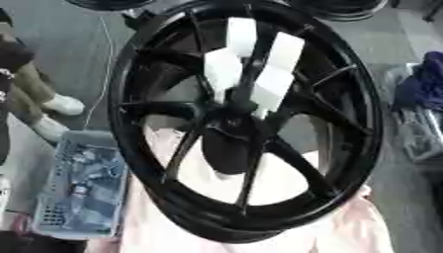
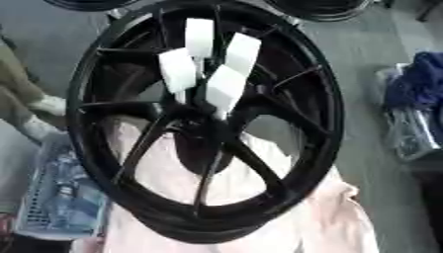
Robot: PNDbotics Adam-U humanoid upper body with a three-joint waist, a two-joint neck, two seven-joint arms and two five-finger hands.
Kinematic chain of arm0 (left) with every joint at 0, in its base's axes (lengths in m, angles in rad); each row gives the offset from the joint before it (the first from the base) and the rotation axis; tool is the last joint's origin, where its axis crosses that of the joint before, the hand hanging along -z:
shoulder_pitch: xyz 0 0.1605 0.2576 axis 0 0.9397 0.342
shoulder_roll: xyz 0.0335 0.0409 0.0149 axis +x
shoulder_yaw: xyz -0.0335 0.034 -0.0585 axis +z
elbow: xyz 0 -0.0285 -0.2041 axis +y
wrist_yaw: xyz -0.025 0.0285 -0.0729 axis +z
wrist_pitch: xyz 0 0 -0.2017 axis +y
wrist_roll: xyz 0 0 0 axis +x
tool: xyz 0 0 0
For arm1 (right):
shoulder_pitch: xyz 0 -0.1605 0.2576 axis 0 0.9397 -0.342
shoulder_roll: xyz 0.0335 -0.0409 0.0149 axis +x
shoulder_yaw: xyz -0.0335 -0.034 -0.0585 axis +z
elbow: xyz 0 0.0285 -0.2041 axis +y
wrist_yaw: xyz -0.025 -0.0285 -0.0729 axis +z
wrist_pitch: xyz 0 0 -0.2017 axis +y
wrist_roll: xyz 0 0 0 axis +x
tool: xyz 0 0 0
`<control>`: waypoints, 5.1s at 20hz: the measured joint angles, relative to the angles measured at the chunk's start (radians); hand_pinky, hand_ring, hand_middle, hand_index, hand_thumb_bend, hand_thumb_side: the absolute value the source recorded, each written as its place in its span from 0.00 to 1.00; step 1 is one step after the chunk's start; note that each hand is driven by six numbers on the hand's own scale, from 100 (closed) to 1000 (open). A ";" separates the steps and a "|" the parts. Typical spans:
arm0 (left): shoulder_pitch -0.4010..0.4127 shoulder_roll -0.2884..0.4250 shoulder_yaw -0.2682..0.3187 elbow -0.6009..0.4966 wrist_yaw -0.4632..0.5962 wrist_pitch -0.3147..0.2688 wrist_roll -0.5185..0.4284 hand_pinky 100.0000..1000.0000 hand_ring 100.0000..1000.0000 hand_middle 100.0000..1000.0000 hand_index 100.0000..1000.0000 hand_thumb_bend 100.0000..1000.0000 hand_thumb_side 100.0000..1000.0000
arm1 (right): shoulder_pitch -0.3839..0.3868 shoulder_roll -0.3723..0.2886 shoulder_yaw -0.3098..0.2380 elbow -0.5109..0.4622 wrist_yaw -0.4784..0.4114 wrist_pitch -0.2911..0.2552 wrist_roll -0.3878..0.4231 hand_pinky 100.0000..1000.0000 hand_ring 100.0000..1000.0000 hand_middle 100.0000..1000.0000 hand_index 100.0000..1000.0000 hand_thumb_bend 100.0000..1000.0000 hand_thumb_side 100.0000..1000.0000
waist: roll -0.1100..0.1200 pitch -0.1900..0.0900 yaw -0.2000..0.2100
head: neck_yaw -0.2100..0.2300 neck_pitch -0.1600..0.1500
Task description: Pull the pin out of the wheel hub.
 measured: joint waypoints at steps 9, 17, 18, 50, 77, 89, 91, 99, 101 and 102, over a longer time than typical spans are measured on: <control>0.000 0.000 0.000 0.000 -0.008 -0.001 0.001 0.85 0.68 0.60 0.75 0.00 0.66 | -0.005 0.000 0.008 0.000 0.001 0.006 0.013 0.51 0.79 0.73 0.81 0.00 0.21 | 0.002 0.012 0.004 | -0.005 0.000; 0.000 0.000 0.000 0.000 -0.017 -0.003 0.002 0.85 0.68 0.60 0.75 0.00 0.67 | -0.004 0.000 0.021 0.000 0.022 0.011 0.035 0.51 0.80 0.74 0.81 0.00 0.20 | 0.013 0.032 0.016 | -0.012 -0.010; 0.000 0.000 0.000 0.000 -0.018 -0.003 0.001 0.85 0.68 0.60 0.75 0.00 0.67 | -0.005 0.000 0.024 0.000 0.028 0.015 0.041 0.51 0.80 0.74 0.81 0.00 0.20 | 0.014 0.033 0.016 | -0.012 -0.010; -0.020 0.009 -0.016 0.000 -0.020 -0.006 -0.025 0.85 0.68 0.59 0.74 0.00 0.67 | -0.125 -0.140 0.324 0.000 0.458 -0.086 0.503 0.77 0.85 0.79 0.83 0.21 0.23 | -0.012 0.062 0.063 | -0.071 -0.037; -0.045 0.010 -0.026 0.000 -0.011 -0.005 -0.038 0.85 0.68 0.59 0.74 0.00 0.67 | -0.320 -0.076 0.398 -0.001 0.590 -0.119 0.950 0.78 0.88 0.82 0.86 0.28 0.07 | -0.038 0.083 0.133 | -0.108 -0.055; -0.047 0.010 -0.026 0.000 -0.011 -0.003 -0.041 0.85 0.68 0.59 0.74 0.00 0.68 | -0.368 -0.058 0.402 -0.001 0.583 -0.135 1.017 0.77 0.88 0.82 0.87 0.32 0.02 | -0.046 0.095 0.145 | -0.115 -0.055; -0.049 0.010 -0.027 0.000 -0.011 -0.003 -0.041 0.85 0.68 0.59 0.74 0.00 0.68 | -0.376 -0.055 0.407 -0.001 0.583 -0.140 1.015 0.77 0.88 0.82 0.87 0.32 0.00 | -0.049 0.095 0.146 | -0.116 -0.055; -0.054 0.010 -0.032 0.000 -0.011 -0.001 -0.043 0.85 0.67 0.59 0.74 0.00 0.68 | -0.394 -0.035 0.432 -0.001 0.605 -0.139 0.987 0.77 0.89 0.83 0.87 0.33 0.00 | -0.058 0.107 0.162 | -0.122 -0.072; -0.054 0.009 -0.032 0.000 -0.011 -0.001 -0.043 0.85 0.67 0.59 0.74 0.00 0.68 | -0.397 -0.031 0.440 -0.001 0.615 -0.136 0.982 0.76 0.88 0.83 0.87 0.32 0.00 | -0.060 0.110 0.164 | -0.124 -0.072; -0.054 0.009 -0.032 0.000 -0.011 0.000 -0.043 0.85 0.67 0.59 0.74 0.00 0.68 | -0.399 -0.027 0.444 -0.001 0.619 -0.132 0.979 0.76 0.88 0.83 0.87 0.33 0.00 | -0.062 0.113 0.166 | -0.124 -0.072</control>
